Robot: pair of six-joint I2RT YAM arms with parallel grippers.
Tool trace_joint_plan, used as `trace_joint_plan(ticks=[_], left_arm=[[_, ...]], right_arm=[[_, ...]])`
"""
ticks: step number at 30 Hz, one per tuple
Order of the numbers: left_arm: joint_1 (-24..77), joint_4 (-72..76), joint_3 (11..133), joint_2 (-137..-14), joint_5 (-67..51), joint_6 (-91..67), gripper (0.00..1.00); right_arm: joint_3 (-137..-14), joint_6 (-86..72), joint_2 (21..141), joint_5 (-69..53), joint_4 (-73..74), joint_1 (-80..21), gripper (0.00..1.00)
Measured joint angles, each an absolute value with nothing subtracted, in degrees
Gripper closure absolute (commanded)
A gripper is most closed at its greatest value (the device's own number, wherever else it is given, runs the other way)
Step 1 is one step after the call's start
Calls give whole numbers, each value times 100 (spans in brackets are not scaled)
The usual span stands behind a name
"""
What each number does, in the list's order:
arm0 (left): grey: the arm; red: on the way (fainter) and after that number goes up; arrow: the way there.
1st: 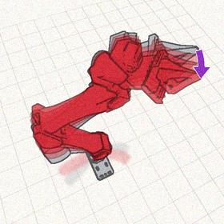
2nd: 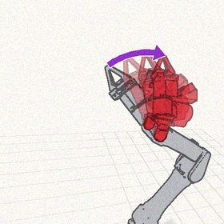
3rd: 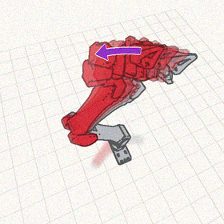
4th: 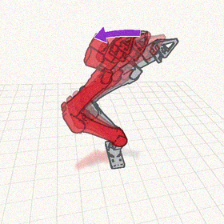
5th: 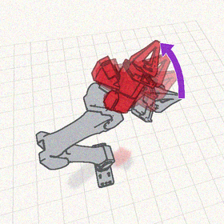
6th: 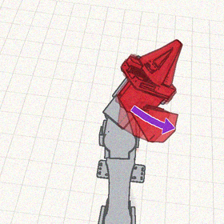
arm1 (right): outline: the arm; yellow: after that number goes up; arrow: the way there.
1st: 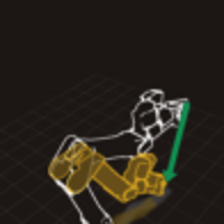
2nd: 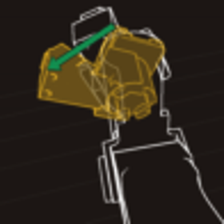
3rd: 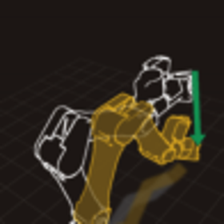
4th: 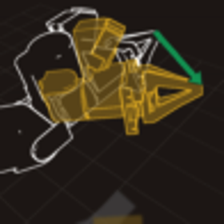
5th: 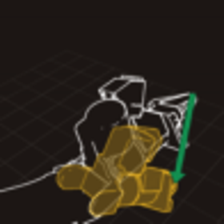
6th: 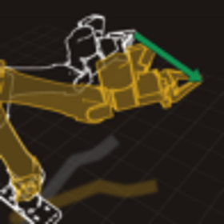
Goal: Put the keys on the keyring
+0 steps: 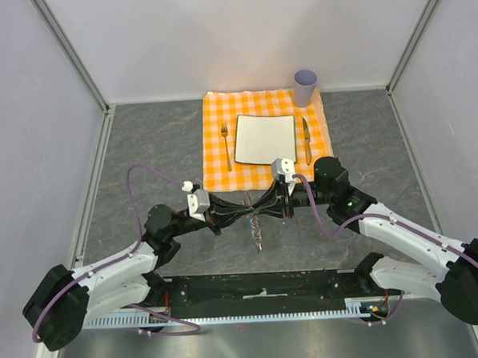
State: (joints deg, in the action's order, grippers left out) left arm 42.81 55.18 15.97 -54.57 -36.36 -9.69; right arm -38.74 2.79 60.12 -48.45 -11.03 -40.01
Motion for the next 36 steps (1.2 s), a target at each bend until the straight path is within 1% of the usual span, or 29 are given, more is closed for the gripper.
trace_joint_plan(ticks=[2,4,5,6,8,9,14,15,17,18,21,22,26,29,32,36], left_arm=[[4272,5767,1514,-5588,-3607,-1105,98],[4254,5994,1439,-5706,-3588,-1229,98],[4250,6088,1406,-5754,-3577,-1280,98],[4248,6171,1380,-5800,-3557,-1326,98],[4244,6298,1363,-5874,-3546,-1413,98],[4244,6414,1350,-5929,-3546,-1463,98],[4217,6919,1232,-6169,-3527,-1719,98],[4215,6965,1219,-6191,-3527,-1747,96],[4211,7008,1181,-6191,-3520,-1780,86],[4206,6989,1177,-6171,-3522,-1787,73],[4195,6582,1177,-5881,-3503,-1772,62],[4191,6318,1190,-5680,-3494,-1719,61],[4185,4860,1522,-4845,-3365,-1260,57],[4180,3997,1883,-4484,-3208,-880,56],[4180,3599,2025,-4504,-3164,-609,55],[4178,3249,2161,-5098,-3341,-370,55]], right_arm=[[-3841,235,6075,-4884,-1168,-3986,76],[-3806,200,6119,-4910,-1210,-3977,80],[-3789,187,6132,-4917,-1234,-3975,83],[-3774,165,6149,-4932,-1253,-3975,89],[-3750,152,6158,-4950,-1293,-3975,95],[-3736,126,6158,-4954,-1326,-3975,100],[-3682,86,6158,-4952,-1413,-3972,100],[-3677,89,6158,-4947,-1409,-3972,100],[-3677,130,6158,-4943,-1387,-3979,100],[-3677,161,6154,-4921,-1358,-3986,100],[-3677,318,6141,-4816,-1109,-4001,100],[-3680,373,6141,-4751,-978,-4001,100],[-3774,624,6141,-4482,-338,-4001,100],[-4005,810,6149,-4307,137,-4001,100],[-4292,993,6160,-4200,556,-4003,100],[-4687,1278,6191,-4106,1149,-4023,100]])
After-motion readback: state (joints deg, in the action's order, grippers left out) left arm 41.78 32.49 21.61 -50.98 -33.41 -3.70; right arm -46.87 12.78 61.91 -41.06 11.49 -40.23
